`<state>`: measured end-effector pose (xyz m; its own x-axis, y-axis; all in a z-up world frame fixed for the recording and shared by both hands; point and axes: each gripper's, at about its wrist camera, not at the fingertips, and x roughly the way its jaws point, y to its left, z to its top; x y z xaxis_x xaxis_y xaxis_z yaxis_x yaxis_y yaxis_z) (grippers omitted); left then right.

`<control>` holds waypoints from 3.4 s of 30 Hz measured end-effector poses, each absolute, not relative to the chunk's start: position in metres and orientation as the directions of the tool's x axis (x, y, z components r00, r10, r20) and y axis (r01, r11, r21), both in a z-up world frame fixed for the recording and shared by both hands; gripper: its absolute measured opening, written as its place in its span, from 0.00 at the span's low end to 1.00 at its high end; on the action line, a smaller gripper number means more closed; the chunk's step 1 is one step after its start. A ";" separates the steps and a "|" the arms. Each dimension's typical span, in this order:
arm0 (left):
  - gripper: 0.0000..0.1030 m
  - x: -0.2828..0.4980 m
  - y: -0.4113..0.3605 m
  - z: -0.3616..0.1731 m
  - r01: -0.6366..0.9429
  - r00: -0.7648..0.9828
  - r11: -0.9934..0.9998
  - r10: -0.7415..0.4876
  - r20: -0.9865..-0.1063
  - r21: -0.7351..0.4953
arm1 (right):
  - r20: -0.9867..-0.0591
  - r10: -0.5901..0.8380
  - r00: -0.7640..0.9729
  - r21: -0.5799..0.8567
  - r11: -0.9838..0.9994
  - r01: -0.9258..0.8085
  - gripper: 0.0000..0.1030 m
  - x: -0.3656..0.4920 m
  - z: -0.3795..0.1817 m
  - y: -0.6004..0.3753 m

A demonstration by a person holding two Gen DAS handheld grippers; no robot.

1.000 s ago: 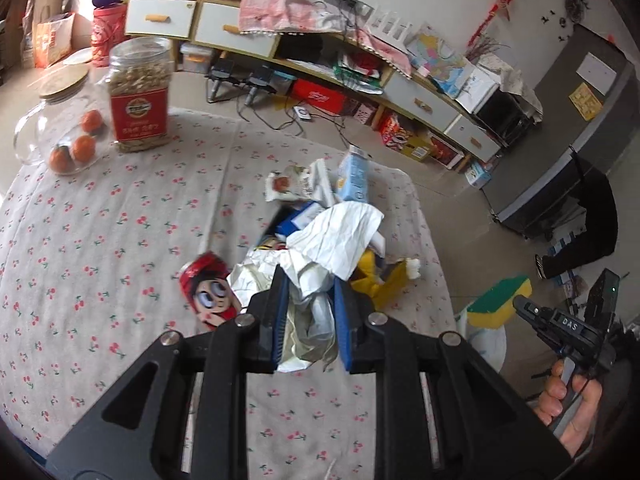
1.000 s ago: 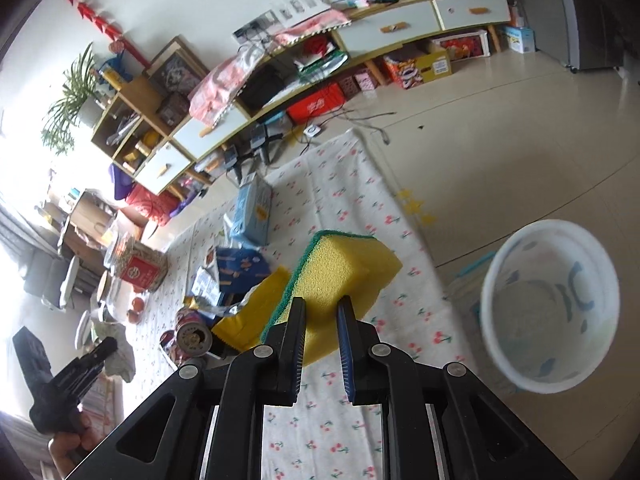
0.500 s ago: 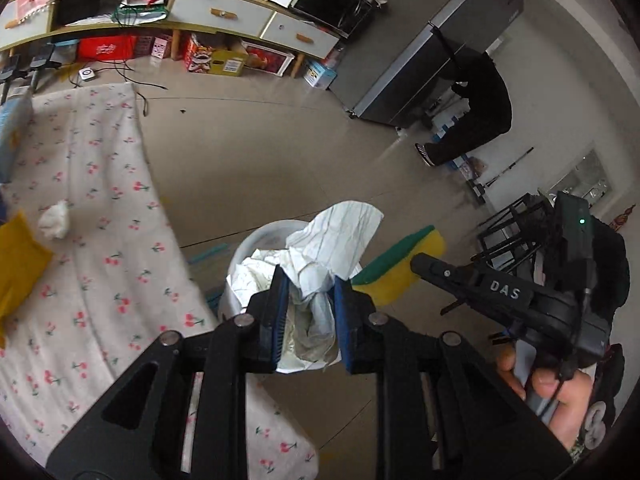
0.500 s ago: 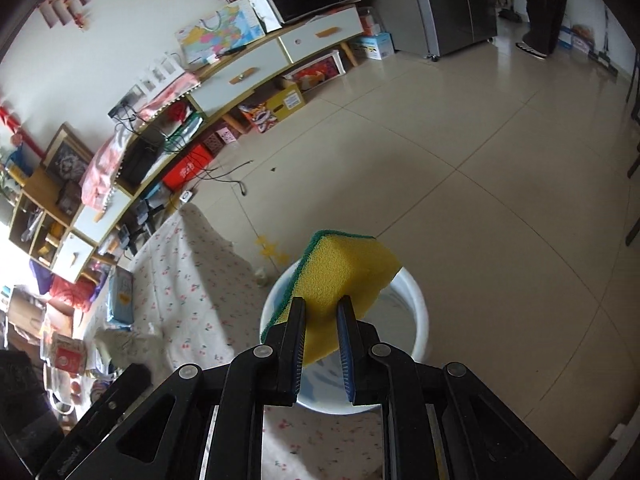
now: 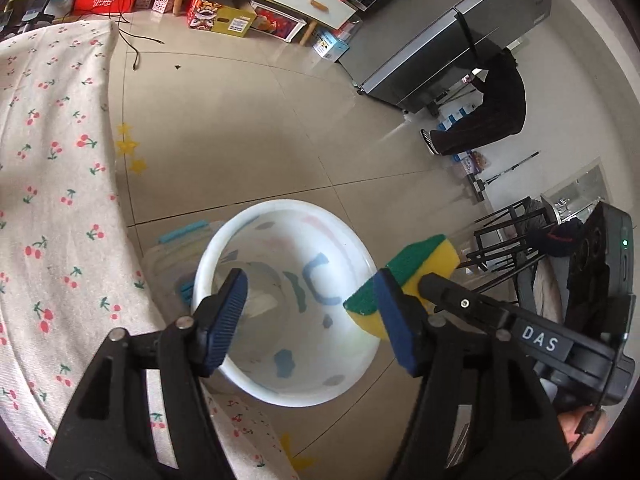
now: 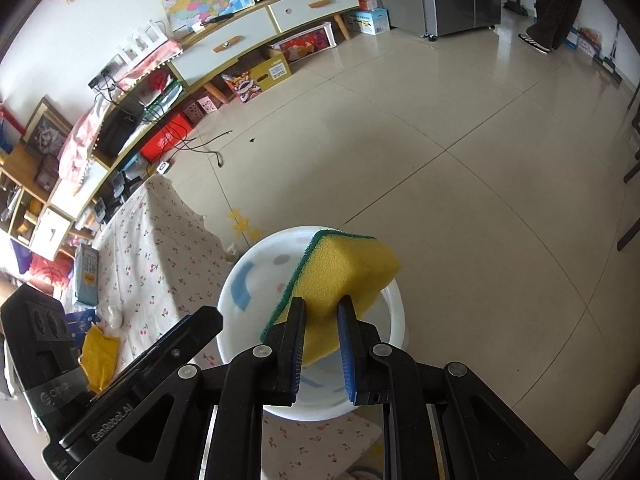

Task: Collect trash
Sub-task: 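Carry tissue and sponge to the white basin and open both tools, then grasp the red cartoon can with the left tool while the right tool grasps the yellow wrapper, then carry can and wrapper to the white basin and open both tools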

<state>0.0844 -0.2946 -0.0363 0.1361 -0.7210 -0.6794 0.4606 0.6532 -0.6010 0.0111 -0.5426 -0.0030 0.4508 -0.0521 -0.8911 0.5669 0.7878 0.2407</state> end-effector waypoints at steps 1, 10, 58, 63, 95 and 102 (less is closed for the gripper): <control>0.64 0.084 -0.290 -0.034 0.458 0.138 0.654 -0.721 -0.679 -0.602 | -0.893 -0.052 0.447 0.234 0.795 0.560 0.17 0.014 -0.004 -0.541; 0.65 0.072 -0.234 -0.022 0.456 0.220 0.748 -0.620 -0.753 -0.483 | -0.902 -0.087 0.424 0.185 0.808 0.559 0.49 0.024 -0.001 -0.528; 0.66 0.136 0.072 -0.018 -0.034 0.373 0.947 -0.284 -0.883 -0.319 | -0.813 0.459 0.357 0.558 0.789 0.256 0.59 0.169 -0.054 -0.271; 0.66 0.130 0.085 -0.029 -0.096 0.354 0.944 -0.263 -0.898 -0.314 | -0.816 0.450 0.362 0.558 0.777 0.291 0.59 0.177 -0.066 -0.266; 0.66 0.133 0.082 -0.073 -0.191 0.282 0.926 -0.264 -0.922 -0.324 | -0.767 0.433 0.473 0.551 0.823 0.140 0.23 0.131 -0.004 -0.278; 0.66 0.123 0.090 -0.068 -0.229 0.325 0.919 -0.238 -0.915 -0.321 | -0.751 0.417 0.511 0.557 0.816 0.153 0.23 0.116 0.009 -0.304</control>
<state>0.1233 0.0903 -0.0675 0.3248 -0.2385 -0.9152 -0.2288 0.9191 -0.3207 0.1157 -0.3042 0.0088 0.5114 0.4173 -0.7512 0.1527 0.8161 0.5573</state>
